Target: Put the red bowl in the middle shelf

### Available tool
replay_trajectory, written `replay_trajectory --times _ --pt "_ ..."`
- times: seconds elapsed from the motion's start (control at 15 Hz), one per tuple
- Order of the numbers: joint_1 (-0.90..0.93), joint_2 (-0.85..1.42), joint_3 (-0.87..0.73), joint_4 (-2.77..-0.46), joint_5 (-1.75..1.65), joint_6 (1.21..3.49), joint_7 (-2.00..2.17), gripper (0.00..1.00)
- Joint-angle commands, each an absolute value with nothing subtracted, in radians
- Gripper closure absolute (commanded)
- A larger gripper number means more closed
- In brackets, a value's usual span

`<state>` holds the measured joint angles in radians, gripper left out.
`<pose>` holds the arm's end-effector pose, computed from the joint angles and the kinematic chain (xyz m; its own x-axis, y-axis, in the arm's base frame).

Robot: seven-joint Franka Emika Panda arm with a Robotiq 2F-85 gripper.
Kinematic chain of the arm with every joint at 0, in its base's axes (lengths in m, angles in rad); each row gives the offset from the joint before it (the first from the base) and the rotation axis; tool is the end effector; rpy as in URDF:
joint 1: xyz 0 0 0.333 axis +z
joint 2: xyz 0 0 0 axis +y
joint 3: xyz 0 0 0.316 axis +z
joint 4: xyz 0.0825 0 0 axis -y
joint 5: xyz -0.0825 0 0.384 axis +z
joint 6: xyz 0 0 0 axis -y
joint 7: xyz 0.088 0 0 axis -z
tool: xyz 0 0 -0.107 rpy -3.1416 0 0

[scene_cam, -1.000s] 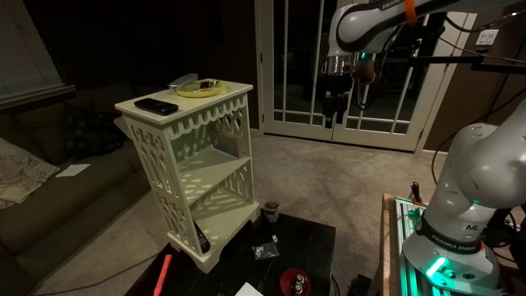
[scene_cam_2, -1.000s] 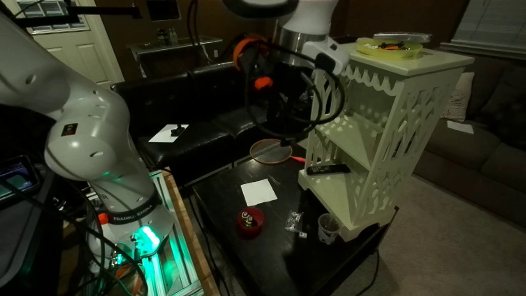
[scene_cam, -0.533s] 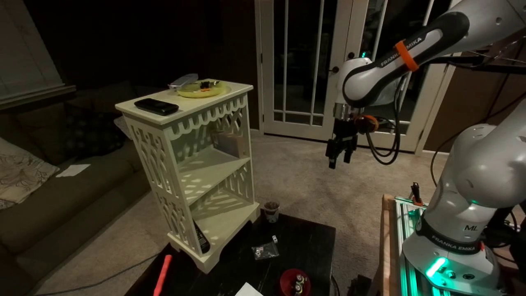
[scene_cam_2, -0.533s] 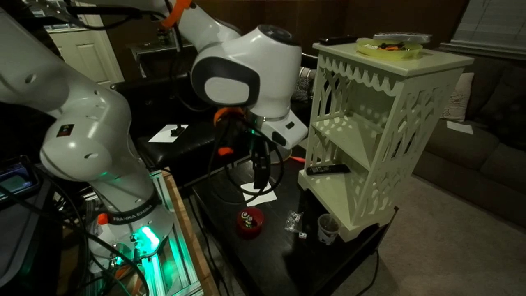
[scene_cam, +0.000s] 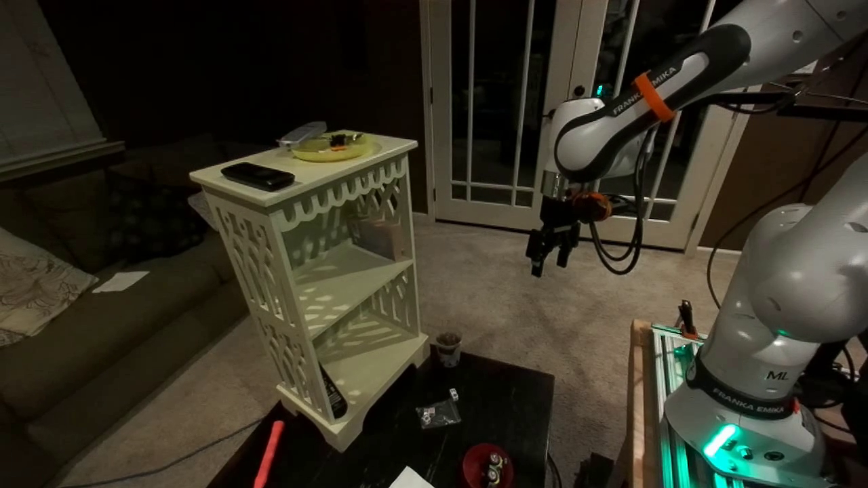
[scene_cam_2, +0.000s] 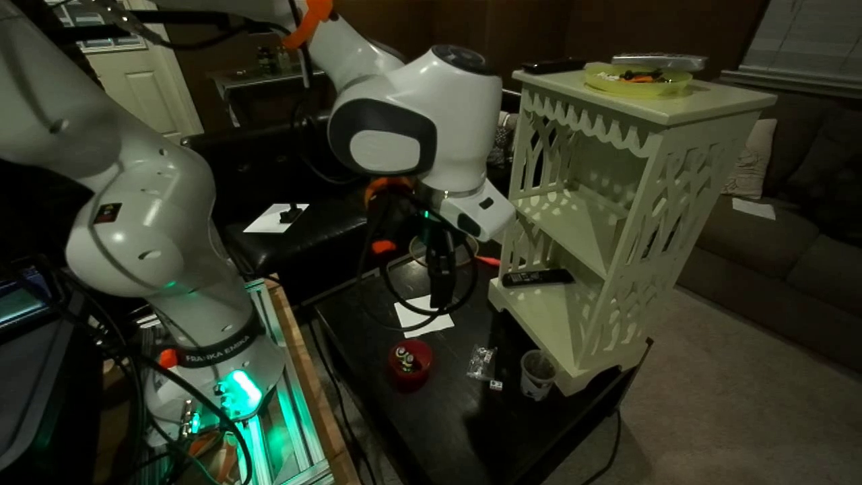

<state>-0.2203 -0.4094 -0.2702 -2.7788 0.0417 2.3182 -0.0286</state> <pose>0.3213 -0.1607 0.3222 0.8933 -0.4449 -0.0637 -0.4494 -0.8828 -0.1366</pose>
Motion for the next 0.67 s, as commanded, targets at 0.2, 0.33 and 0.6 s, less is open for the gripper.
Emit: replay_trajectory --times 0.2,0.33,0.6 --pt "-0.087 -0.233 -0.196 -2.777 0.198 2.496 -0.033 0.0" --pt "-0.026 -0.148 -0.158 -2.778 0.254 2.576 -0.05 0.0" --pt "0.089 0.062 -0.057 -2.779 0.432 2.767 -0.16 0.0"
